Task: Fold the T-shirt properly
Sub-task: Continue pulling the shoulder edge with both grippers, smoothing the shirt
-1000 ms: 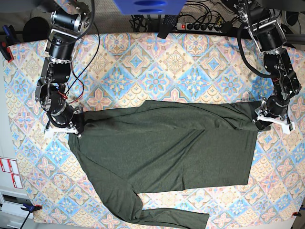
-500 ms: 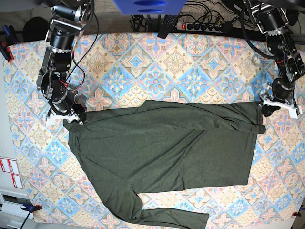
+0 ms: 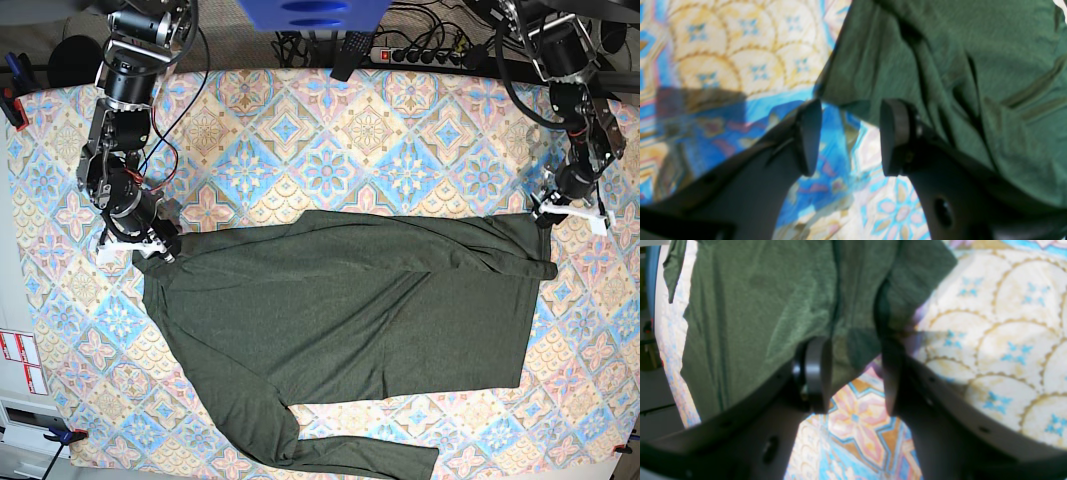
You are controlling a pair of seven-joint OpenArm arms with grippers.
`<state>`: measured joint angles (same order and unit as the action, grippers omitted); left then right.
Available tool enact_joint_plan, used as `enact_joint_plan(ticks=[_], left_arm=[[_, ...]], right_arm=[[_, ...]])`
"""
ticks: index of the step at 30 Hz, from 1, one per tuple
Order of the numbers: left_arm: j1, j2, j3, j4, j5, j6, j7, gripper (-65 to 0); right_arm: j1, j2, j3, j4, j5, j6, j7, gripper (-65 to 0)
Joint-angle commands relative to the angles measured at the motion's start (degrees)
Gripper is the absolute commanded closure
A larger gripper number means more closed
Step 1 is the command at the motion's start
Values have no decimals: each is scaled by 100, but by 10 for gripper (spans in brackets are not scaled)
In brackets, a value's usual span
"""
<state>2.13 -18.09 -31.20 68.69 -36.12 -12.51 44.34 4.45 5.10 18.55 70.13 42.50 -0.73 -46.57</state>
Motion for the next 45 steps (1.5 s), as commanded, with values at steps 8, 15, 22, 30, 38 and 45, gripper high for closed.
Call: enact_joint_plan(ticks=[8,15,22,30,38,45], left_arm=[[-305,-86,-14,-543,-58,-37,-86,-287],[-455,-68,-14,-939,-67,-37,-227,-285],[-613,134,215,-1159,-58,-37,-289,-280],[-763,134,408,-1141,-94,-45,-271,0],[-727,108,408,-1132,-94,-45,-289,0],[-719,108,408,-1132,-94,-45,-289,0]], right_arm=[[96,74,14,104,80,60,54,-232],[96,74,14,104,80,60,54,-232],[96,74,14,104,80,60,28,-232],[-27,83,216,95,80,34,19,-232],[17,83,541,33,80,34,19,-249],[26,83,541,-2,80,34,19,-311]])
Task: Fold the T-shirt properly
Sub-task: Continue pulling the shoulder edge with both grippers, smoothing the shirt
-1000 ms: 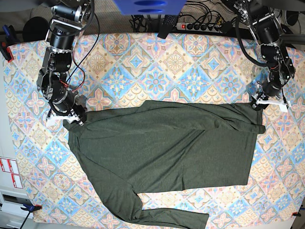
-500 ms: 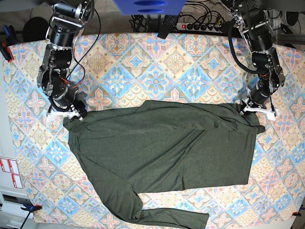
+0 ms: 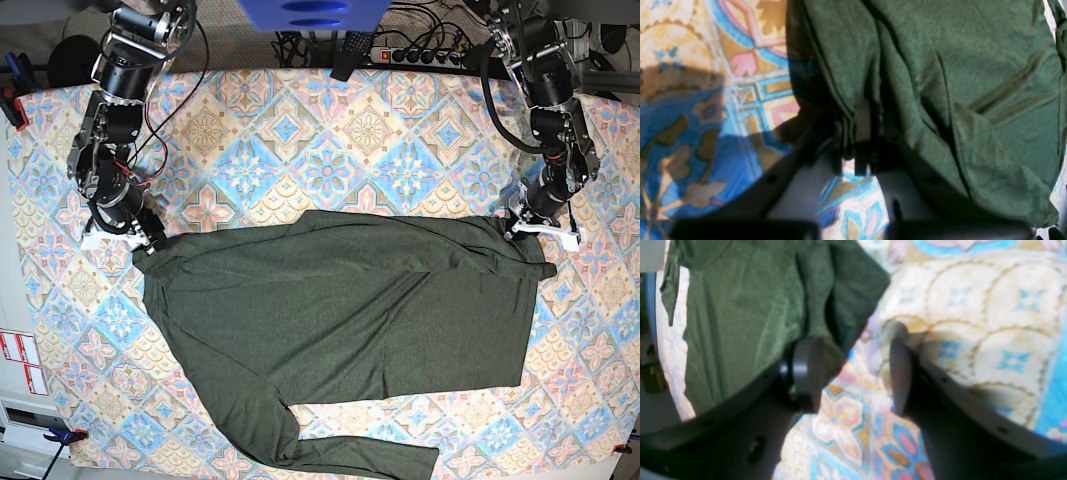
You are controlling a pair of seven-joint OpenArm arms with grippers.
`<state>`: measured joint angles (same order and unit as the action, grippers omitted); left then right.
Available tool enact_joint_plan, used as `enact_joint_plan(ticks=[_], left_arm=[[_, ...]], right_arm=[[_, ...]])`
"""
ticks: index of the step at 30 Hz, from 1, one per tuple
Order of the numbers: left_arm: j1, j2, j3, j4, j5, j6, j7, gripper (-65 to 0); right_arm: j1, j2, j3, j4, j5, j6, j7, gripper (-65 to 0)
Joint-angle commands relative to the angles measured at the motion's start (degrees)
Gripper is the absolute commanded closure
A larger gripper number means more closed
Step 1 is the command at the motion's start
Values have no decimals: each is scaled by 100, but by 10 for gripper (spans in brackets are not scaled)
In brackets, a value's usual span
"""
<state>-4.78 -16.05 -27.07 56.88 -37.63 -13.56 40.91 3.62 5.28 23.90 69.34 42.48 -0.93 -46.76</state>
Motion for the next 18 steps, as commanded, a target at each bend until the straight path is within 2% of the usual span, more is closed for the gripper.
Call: enact_joint_plan(ticks=[1,8,18], left_arm=[[-28,-96,-5,48,57,60,55,0],[-19,-104,-5,48,57,60,72,0],[78,-210,-14,48,48,51,55,0]], right_arm=[[109,66,6,15,82,53,39,-311],[425,66,6,-626,82,53,39,-311],[786,48,-3,-758,-50,53,65,-311]])
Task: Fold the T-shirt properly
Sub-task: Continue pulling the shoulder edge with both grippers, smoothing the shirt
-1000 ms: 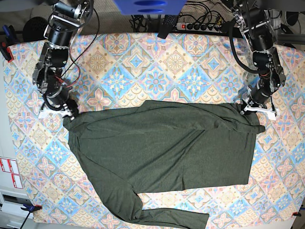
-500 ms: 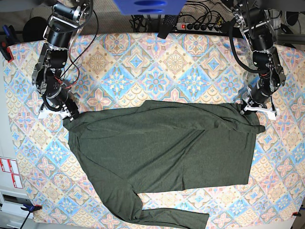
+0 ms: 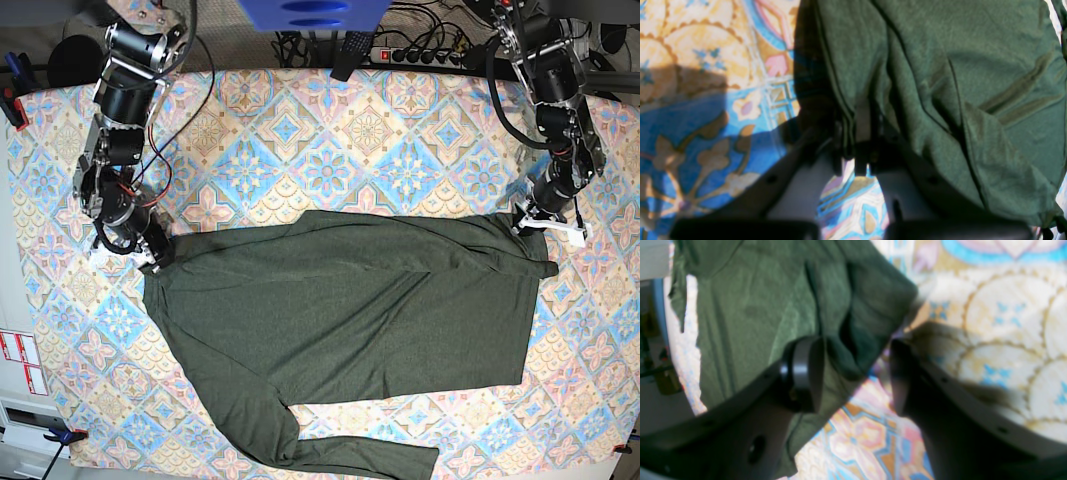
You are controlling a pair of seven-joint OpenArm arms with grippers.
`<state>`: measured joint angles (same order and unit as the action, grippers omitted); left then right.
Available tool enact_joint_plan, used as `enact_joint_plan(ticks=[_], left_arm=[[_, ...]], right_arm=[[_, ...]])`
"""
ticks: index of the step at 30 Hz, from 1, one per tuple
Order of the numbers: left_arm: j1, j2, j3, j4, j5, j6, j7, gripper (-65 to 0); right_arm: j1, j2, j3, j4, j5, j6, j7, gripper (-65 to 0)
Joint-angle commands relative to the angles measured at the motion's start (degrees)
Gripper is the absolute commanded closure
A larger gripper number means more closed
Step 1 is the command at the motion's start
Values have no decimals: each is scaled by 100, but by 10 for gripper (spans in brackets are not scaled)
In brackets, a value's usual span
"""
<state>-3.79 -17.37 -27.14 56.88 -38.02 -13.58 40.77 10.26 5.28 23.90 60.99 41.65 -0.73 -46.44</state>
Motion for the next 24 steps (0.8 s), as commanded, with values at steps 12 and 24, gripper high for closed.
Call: enact_joint_plan(ticks=[12,24], left_arm=[[-12,-132,-7,48,88,53,68,0],[806,-369,-7,857,79,18,68,0]], right_arm=[[464,39,41,-372,-574,34,6,-159],[-354,48,50,569,-565,51,-3,0]])
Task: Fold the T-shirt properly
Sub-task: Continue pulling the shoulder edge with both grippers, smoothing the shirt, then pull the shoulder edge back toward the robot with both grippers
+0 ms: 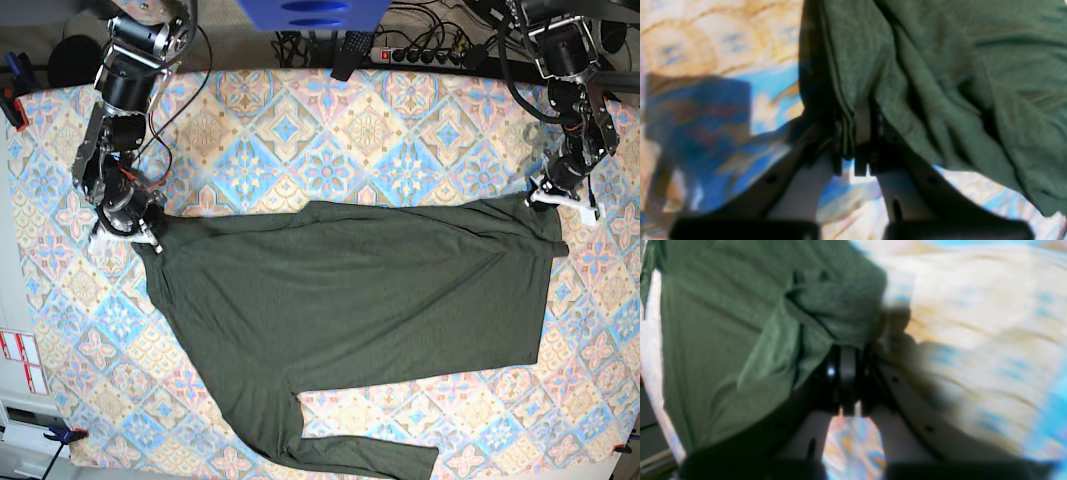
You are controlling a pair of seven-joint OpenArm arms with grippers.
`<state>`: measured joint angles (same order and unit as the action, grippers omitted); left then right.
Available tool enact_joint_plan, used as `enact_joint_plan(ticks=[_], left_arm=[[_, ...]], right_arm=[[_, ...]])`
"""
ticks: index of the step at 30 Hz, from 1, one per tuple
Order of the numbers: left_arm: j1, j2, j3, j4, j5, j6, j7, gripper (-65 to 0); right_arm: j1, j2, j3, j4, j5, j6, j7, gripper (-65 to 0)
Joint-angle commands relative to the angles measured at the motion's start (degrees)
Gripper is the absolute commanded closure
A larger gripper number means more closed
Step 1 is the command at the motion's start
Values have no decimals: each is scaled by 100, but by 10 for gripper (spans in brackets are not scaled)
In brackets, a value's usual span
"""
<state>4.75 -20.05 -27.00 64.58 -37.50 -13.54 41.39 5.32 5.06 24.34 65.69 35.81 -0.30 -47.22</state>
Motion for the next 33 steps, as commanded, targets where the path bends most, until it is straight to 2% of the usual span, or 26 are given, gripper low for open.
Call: enact_joint_plan(ticks=[1,5,10,12,17,27,30,33], left_arm=[[30,-109,-20,131,26,13,6,0],[382,-126,-20,404,26,13,6,0],[839,-126,-20,843,26,5,6,0],[1059,-126,-20,1019,26,5,6,0],[1489,-232,-29,1345,26,5,6,0],[2008,-250,-196,1573,26,-4,6,0],[2114,-417,-196,1573,35,-110,15,0],[2114,-425,-214,1573,35,-118,15,0]], right_arm=[[-9,70,6,275,19,8,76,0],[-519,70,6,908,19,8,67,0],[-1029,70,6,1435,45,8,-196,0],[-1257,70,6,1611,274,8,-196,0],[-1811,87,234,1805,819,8,-240,0],[-2567,87,489,1954,1293,8,-240,0],[-2690,87,489,1954,1469,8,-240,0],[-2796,87,489,1954,1504,8,-240,0]])
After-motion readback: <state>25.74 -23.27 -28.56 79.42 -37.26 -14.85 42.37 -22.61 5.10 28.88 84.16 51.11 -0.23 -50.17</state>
